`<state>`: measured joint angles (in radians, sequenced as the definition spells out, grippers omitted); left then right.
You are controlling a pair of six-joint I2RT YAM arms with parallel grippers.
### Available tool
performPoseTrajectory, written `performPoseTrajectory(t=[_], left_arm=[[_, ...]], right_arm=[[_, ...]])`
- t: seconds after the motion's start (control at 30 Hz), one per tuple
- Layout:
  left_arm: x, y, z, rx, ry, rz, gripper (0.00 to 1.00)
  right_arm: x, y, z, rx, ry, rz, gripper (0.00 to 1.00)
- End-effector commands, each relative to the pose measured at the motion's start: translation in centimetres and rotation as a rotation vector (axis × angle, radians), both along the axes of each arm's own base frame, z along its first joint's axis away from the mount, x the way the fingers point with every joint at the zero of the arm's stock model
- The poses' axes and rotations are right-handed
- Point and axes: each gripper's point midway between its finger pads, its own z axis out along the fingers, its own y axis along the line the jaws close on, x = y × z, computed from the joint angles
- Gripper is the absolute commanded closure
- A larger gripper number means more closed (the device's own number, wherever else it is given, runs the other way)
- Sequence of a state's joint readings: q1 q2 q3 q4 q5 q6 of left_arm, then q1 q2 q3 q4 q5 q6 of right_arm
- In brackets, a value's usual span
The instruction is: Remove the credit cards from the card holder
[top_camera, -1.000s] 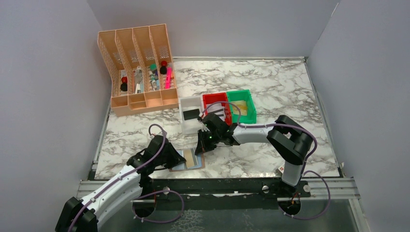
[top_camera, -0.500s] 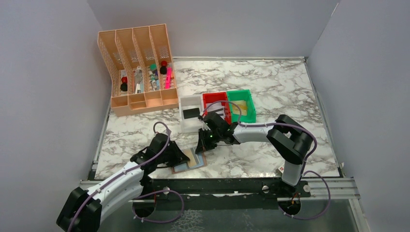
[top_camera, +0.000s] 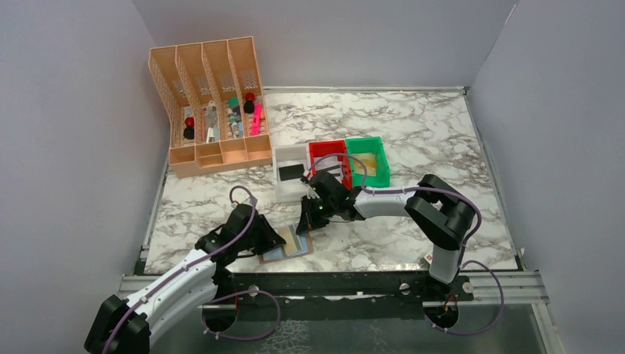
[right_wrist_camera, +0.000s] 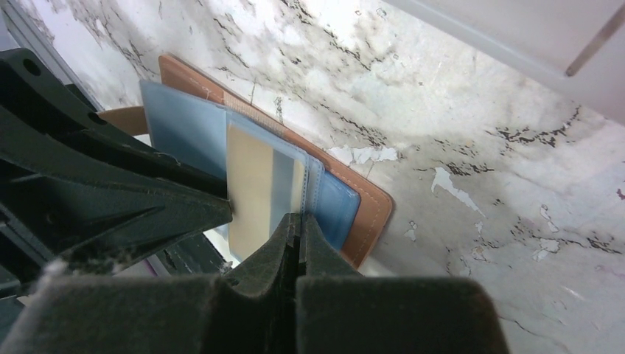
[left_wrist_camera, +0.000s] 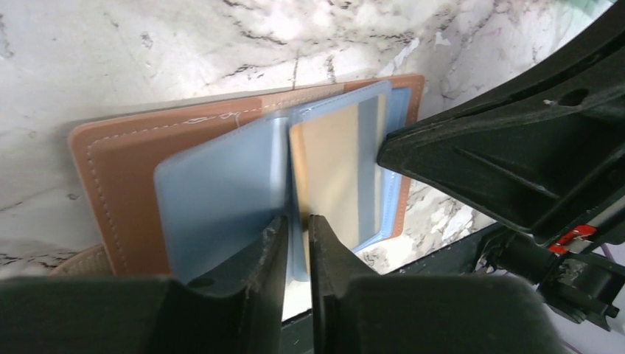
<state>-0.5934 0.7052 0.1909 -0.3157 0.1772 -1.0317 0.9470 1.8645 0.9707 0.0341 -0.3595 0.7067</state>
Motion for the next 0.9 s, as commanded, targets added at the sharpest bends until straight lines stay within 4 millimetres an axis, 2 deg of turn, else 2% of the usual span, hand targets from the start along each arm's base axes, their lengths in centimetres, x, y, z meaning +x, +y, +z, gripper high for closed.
performPoseTrajectory(t=[0.0, 0.13, 0.3, 0.57, 0.87], left_arm=[[-0.4, 0.7, -0.6, 0.051, 0.039, 0.018, 0.82], [-0.1, 0.6, -0.2, 0.060, 0.035, 0.011, 0.82], [0.3, 0.2, 1.1, 0.054, 0.025, 0.002, 0.76], [-0.6, 0.3, 1.3, 0.077, 0.060, 0.000, 0.76], [-1.2, 0.5, 0.9, 0.116, 0.066, 0.005, 0.87]], right_arm=[[-2.0, -4.4, -6.4, -0.243, 0.053, -0.003, 0.99], [-2.0, -4.5, -6.4, -0.245, 0.054, -0.005, 0.99], [-2.1, -4.6, -6.5, -0.247, 0.053, -0.005, 0.99], [-2.1, -4.6, -6.5, -0.247, 0.053, -0.002, 0.99], [-2.1, -4.5, -6.5, -0.245, 0.054, -0.002, 0.99]])
